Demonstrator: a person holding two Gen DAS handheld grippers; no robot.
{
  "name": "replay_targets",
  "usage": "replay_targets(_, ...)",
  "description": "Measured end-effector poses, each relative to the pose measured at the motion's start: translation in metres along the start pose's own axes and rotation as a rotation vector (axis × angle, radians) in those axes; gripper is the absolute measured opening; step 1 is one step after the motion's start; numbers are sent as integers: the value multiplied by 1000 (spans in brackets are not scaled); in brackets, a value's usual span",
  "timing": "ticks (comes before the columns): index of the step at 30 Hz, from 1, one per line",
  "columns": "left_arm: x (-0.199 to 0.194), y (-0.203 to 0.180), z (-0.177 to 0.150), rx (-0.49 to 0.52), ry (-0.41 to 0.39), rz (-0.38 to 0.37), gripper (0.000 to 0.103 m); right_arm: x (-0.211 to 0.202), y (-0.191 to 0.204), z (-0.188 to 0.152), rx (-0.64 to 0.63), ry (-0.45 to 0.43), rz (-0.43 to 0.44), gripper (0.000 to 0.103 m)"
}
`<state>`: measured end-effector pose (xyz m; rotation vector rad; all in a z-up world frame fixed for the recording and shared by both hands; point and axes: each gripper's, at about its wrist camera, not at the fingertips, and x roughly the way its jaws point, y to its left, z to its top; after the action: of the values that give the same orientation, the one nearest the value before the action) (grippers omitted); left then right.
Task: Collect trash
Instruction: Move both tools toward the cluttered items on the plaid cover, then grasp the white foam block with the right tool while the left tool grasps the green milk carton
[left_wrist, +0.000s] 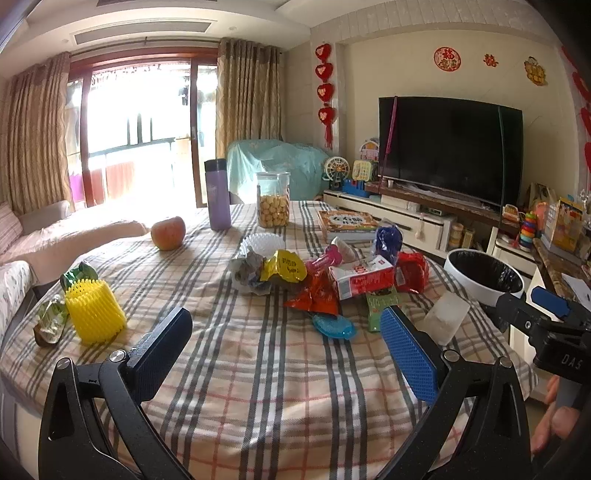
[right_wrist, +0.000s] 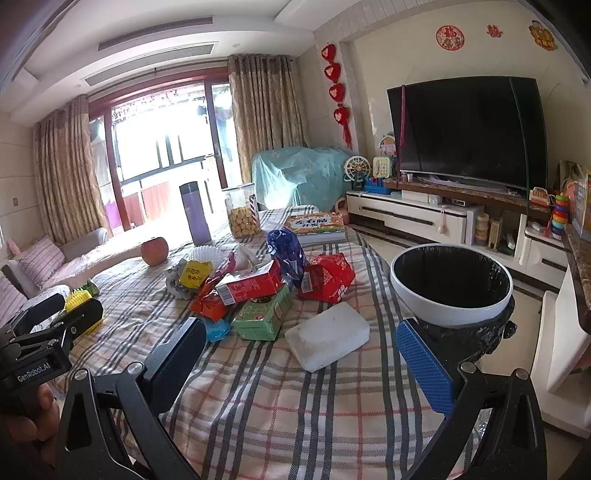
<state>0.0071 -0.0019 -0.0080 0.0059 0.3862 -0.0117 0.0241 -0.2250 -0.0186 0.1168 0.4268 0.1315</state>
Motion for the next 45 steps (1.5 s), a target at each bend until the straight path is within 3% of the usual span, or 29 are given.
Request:
replay_targets(11,23,-7,-9,44,50,-8,103,22,-18,-7,39,84,-20,103)
replay_targets(16,43,-12,-13,62,146,-41,103,42,-32,-9,74,157,-11,103)
replay_targets(17,49,-12,-13,106,152,-29,103,46,-34,-10,78,171,-8,103)
replay_targets(23,77,-23,-15,110,234,-91,103,82,-51,-15,125,303,69,103)
replay_targets(30,100,-34,-16,111,301,-134,103,114,-68,-15,209,356,101,102)
replay_targets(33,110,-39,-14,122,317,-147,103,122,-68,-15,207,368,113,89)
replay_targets(35,117,-44,-13,129,327,-156,103,125,-71,-16,219,371,117,62)
replay_targets(38,126,-51,-11,130,344,-179,103,123,-80,-15,263,362,145,46)
replay_targets(41,137,-62,-9,136,362,-203,103,116,-89,-13,290,345,166,36)
replay_targets(45,152,-81,-6,141,379,-237,103,112,-90,-14,281,344,170,35)
